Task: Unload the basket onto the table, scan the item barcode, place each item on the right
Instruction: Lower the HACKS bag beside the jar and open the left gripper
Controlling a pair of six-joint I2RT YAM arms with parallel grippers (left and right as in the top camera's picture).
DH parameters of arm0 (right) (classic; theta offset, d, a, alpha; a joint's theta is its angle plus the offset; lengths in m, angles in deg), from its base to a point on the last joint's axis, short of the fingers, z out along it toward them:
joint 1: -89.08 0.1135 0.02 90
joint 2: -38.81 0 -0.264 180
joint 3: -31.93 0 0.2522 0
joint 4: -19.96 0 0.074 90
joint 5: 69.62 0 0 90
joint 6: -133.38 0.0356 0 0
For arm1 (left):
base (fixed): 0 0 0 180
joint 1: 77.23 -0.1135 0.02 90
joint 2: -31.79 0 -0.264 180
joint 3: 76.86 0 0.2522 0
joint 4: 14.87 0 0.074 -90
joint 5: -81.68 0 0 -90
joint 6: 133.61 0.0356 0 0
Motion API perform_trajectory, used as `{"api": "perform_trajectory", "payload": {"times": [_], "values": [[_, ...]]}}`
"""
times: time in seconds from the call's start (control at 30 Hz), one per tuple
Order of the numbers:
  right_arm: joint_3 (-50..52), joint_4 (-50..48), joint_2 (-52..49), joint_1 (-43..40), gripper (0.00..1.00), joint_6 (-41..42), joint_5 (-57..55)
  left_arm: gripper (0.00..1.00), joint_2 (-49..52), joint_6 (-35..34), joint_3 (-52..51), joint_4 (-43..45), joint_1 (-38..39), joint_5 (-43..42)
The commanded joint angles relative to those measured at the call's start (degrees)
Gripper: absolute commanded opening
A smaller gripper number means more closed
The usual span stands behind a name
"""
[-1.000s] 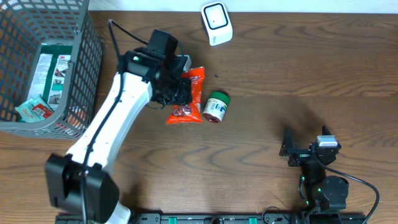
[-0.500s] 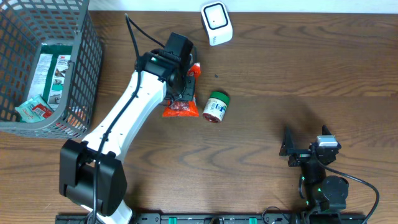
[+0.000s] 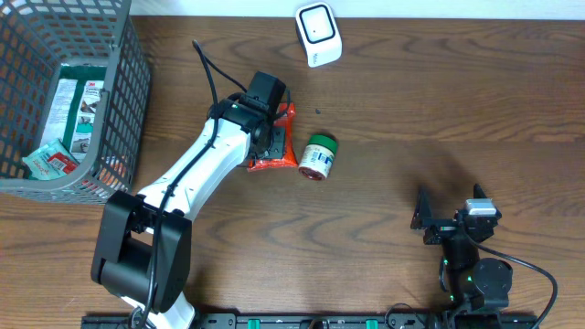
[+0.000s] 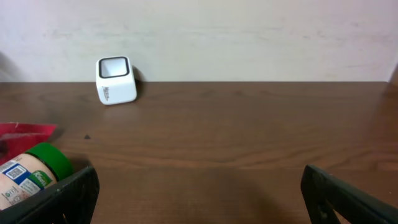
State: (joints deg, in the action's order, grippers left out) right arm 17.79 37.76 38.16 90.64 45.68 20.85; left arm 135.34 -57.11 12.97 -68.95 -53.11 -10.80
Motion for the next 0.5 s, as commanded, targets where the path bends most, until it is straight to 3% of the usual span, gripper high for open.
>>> {"api": "perform_trajectory", "payload": {"times": [0.0,0.07,0.23,0.37,0.47], "values": [[0.09,0.17,0.26,-0.24,0.99,-0.24,0.04,0.38,0.26,-0.33,0.42,0.81,0.02,2.54],[0.09,0.17,0.26,-0.24,0.99,-0.24,0.04,0.53,0.26,-0.33,0.46,1.05,0.02,2.56],[0.09,0.17,0.26,-0.24,0.99,-0.24,0.04,0.73,0.28,-0.31,0.46,1.9,-0.79,4.55],[0.09,0.17,0.26,-0.24,0.99,-0.24,0.04,0.79,0.28,-0.35,0.46,1.57,-4.15,2.73],[0.09,0.17,0.26,-0.24,0.99,-0.24,0.04,0.8,0.28,0.26,0.46,0.81,-8.41,-6.12]]}}
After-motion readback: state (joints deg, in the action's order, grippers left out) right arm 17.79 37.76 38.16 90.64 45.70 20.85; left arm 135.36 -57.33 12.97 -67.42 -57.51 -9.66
